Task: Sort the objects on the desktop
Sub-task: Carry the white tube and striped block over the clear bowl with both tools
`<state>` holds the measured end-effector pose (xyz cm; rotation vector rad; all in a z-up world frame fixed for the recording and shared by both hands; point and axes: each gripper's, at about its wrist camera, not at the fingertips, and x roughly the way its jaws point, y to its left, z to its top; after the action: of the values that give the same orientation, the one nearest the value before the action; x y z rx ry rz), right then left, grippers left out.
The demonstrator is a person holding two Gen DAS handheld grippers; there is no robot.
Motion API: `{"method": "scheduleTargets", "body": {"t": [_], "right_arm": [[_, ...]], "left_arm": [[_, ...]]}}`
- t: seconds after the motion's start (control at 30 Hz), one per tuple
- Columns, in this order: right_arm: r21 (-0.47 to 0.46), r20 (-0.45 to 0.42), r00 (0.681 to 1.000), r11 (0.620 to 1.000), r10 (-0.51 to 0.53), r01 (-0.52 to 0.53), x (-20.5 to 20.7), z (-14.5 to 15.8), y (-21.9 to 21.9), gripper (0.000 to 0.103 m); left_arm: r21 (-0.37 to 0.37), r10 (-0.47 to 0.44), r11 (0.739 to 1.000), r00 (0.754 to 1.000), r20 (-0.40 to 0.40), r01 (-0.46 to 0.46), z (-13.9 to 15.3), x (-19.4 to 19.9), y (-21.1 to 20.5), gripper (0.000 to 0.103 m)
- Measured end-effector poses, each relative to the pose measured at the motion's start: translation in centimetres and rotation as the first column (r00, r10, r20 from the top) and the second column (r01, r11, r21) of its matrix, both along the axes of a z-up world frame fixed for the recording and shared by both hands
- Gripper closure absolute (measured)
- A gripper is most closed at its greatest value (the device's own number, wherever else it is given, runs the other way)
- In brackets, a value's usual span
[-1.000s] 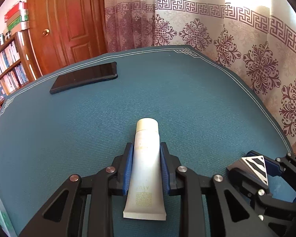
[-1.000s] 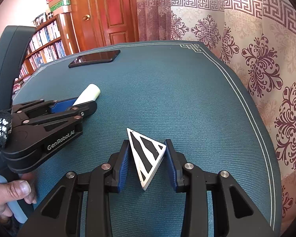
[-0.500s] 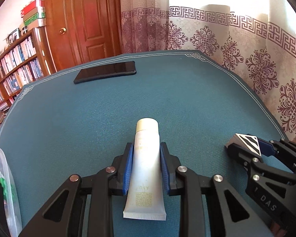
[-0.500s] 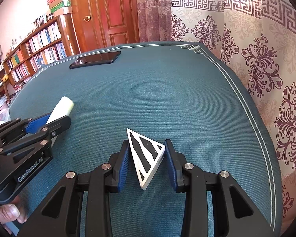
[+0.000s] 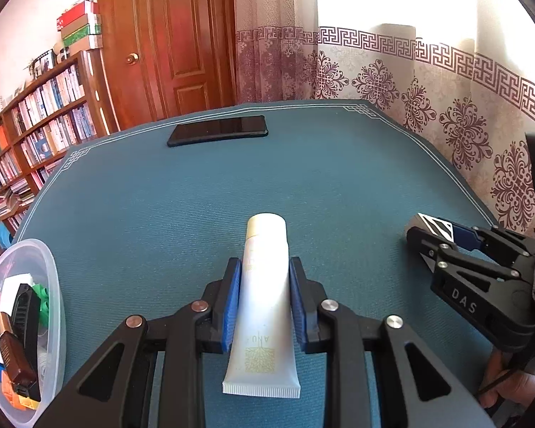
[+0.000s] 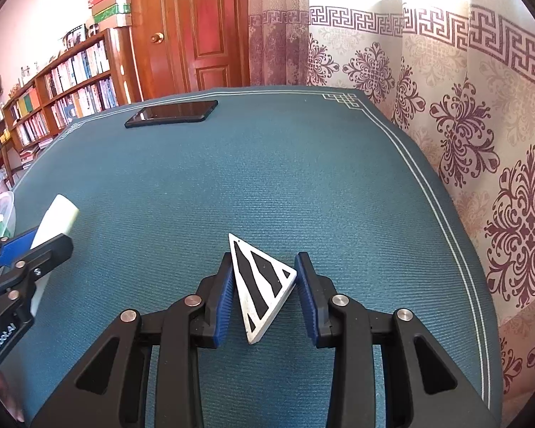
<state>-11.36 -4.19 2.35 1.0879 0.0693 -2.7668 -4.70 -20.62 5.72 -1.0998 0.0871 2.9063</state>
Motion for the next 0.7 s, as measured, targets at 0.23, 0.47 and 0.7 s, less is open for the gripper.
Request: {"method": "scheduleTargets", "body": {"t": [0.23, 0.47, 0.7], "right_arm": [[0.011, -0.024, 1.000, 1.000, 0.020, -0.020, 0.6, 0.2, -0.8, 0.068], [-0.016, -0.053, 0.999, 1.000, 0.007, -0.008, 1.0, 0.6, -0.5, 0.069], [-0.026, -0.089, 0.996, 1.000, -0.011, 0.009, 1.5, 1.1, -0.5, 0.069]], "left_arm": [[-0.016, 0.037, 0.999, 0.999, -0.039, -0.038, 1.2, 1.7, -1.2, 0.074], [-0.029, 0.072, 0.997, 0.994, -0.084, -0.075, 2.2, 3.3, -2.6, 0.074], [-0.016, 0.090, 0.996, 0.990, -0.109, -0.092, 2.9, 4.6, -4.1, 0.074]]}}
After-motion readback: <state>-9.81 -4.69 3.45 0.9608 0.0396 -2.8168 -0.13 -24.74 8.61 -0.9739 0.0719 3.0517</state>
